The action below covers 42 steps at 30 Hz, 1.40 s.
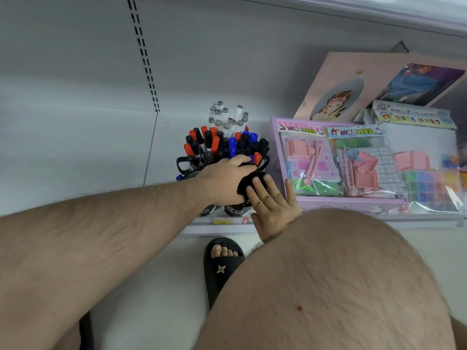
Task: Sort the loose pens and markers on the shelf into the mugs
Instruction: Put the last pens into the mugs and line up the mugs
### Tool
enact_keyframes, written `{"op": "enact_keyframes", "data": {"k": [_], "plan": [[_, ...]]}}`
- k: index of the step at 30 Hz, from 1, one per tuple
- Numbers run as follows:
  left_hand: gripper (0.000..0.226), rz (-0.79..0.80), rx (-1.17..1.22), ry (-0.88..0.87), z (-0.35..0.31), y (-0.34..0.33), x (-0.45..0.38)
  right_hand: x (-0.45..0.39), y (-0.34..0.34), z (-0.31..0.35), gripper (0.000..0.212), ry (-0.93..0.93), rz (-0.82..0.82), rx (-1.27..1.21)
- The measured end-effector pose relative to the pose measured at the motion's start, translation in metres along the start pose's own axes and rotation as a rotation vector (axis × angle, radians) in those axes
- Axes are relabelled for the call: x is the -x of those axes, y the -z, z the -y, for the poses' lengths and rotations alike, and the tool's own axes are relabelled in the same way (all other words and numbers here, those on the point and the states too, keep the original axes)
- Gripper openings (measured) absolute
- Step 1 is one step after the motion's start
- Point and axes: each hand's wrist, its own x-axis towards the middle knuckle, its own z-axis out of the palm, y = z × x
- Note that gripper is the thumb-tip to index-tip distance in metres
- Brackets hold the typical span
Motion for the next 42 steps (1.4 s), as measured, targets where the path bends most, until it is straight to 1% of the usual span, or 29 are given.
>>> {"op": "enact_keyframes", "data": {"k": [1,2,4,6,8,10,13,15,18,19,20,21,23,27,29,32,36,38,42], "plan": [[0.082,0.015,-0.010,-0.001,0.000,0.001,0.001,0.000,-0.002,0.000,0.065,0.018,0.016,0.026],[0.084,0.037,-0.026,-0.004,0.000,0.002,0.002,-0.001,0.000,-0.002,0.067,0.034,0.066,0.022],[0.089,0.060,-0.068,-0.005,-0.001,0.006,0.005,0.000,0.005,-0.011,0.068,0.120,0.091,0.042],[0.093,0.028,-0.093,0.008,-0.002,0.013,0.010,-0.012,0.022,-0.024,0.070,0.189,0.047,0.036],[0.094,-0.021,-0.058,0.038,0.000,0.024,0.019,-0.031,0.051,-0.038,0.066,0.219,-0.012,-0.033],[0.092,-0.085,0.003,0.052,0.003,0.038,0.031,-0.055,0.093,-0.033,0.061,0.204,0.104,-0.118],[0.082,-0.221,0.100,0.064,0.006,0.059,0.057,-0.090,0.146,-0.015,0.056,0.120,0.308,-0.216],[0.081,-0.255,0.133,0.114,0.011,0.073,0.080,-0.110,0.170,0.000,0.055,0.165,0.351,-0.210],[0.081,-0.273,0.154,0.173,0.025,0.099,0.119,-0.137,0.195,0.032,0.044,0.256,0.383,-0.183],[0.082,-0.275,0.157,0.206,0.029,0.107,0.131,-0.142,0.198,0.045,0.043,0.275,0.380,-0.175],[0.082,-0.290,0.146,0.256,0.039,0.122,0.153,-0.155,0.206,0.069,0.046,0.312,0.370,-0.176],[0.081,-0.273,0.154,0.279,0.040,0.126,0.159,-0.158,0.205,0.078,0.051,0.307,0.383,-0.192],[0.077,-0.259,0.155,0.347,0.051,0.139,0.182,-0.172,0.205,0.112,0.055,0.327,0.396,-0.260],[0.067,-0.233,0.199,0.485,0.084,0.148,0.231,-0.193,0.205,0.188,0.041,0.304,0.399,-0.461],[0.061,-0.229,0.211,0.527,0.105,0.151,0.257,-0.201,0.206,0.225,0.039,0.288,0.411,-0.500],[0.059,-0.249,0.270,0.570,0.137,0.161,0.294,-0.216,0.210,0.275,0.041,0.297,0.446,-0.514],[0.073,-0.277,0.312,0.634,0.183,0.176,0.344,-0.243,0.216,0.330,0.048,0.305,0.477,-0.511],[0.077,-0.282,0.340,0.675,0.208,0.181,0.364,-0.257,0.213,0.350,0.050,0.321,0.509,-0.487],[0.070,-0.340,0.411,0.762,0.259,0.195,0.390,-0.292,0.194,0.384,0.049,0.366,0.564,-0.398]]}}
